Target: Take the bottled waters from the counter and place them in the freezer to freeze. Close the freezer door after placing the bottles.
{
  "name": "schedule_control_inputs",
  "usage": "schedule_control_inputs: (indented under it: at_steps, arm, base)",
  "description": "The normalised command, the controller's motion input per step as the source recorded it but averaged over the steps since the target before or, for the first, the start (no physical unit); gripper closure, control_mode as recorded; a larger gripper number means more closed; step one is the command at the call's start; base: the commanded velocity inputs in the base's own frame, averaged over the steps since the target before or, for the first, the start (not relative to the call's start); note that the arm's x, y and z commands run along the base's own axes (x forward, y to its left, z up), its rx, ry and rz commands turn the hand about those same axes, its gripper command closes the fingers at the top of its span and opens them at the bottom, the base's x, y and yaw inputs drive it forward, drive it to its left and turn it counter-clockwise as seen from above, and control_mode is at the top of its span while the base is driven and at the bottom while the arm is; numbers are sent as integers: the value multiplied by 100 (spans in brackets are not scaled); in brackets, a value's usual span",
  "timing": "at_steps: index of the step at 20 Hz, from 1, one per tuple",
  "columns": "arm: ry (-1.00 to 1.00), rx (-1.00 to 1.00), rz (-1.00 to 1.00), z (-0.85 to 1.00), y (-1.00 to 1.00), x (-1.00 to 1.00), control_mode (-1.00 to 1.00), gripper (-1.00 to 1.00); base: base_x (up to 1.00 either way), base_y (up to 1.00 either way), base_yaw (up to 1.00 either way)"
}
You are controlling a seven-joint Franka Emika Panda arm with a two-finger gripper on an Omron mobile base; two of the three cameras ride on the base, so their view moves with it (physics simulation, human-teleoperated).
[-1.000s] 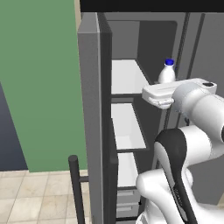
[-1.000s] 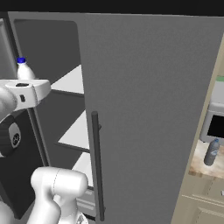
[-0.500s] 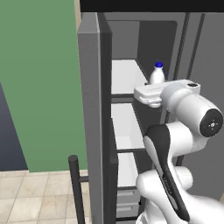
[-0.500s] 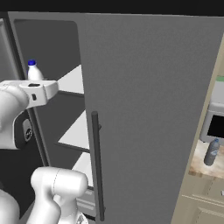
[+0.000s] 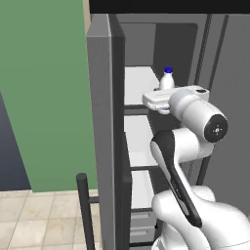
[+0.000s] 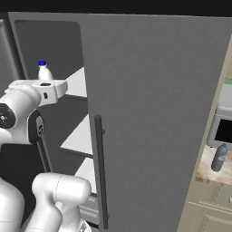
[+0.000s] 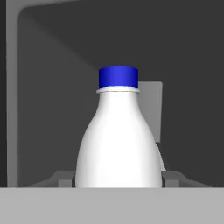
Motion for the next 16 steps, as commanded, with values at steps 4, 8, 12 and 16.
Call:
schedule_control_inputs:
  at_steps: [4, 8, 12, 16]
  arm:
    - [0, 0, -3, 0, 1, 46, -100, 100]
    - [0, 0, -9, 0, 2, 43, -100, 100]
    - [0, 0, -8, 0, 0, 35, -100, 100]
    - [0, 0, -2, -3, 0, 29, -100, 100]
  base:
    - [0, 0, 0]
    - [0, 0, 0]
    - [0, 0, 0]
    - [0, 0, 0]
